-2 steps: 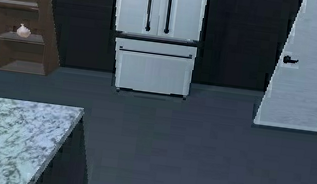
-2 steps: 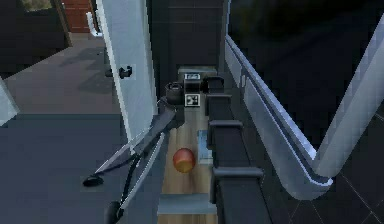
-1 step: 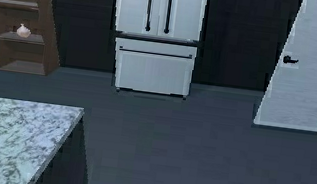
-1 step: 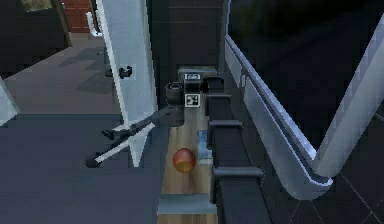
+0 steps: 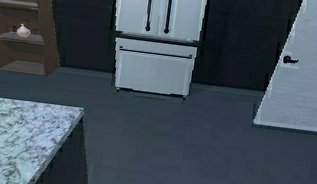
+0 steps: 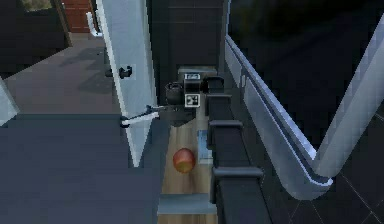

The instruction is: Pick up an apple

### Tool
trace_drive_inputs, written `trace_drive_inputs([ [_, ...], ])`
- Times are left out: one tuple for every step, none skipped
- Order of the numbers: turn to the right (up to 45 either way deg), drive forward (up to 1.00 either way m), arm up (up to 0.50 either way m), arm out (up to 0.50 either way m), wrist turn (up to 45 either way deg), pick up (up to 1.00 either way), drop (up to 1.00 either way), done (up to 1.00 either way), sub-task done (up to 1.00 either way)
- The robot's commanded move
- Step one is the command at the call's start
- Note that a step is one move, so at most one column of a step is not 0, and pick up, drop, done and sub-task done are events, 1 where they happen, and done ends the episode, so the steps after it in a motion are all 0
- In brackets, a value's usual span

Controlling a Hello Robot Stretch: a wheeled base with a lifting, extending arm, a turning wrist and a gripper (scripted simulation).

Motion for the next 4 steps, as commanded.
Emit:
trace_drive_inputs([
  [0.0,0.00,0.00,0.00,42.0,0.00,0.00,0.00,0.00],
  [0.0,0.00,0.00,0.02,0.0,0.00,0.00,0.00,0.00],
  [0.0,0.00,-0.30,0.00,0.0,0.00,0.00,0.00,0.00],
  [0.0,0.00,0.00,0.00,0.0,1.00,0.00,0.00,0.00],
])
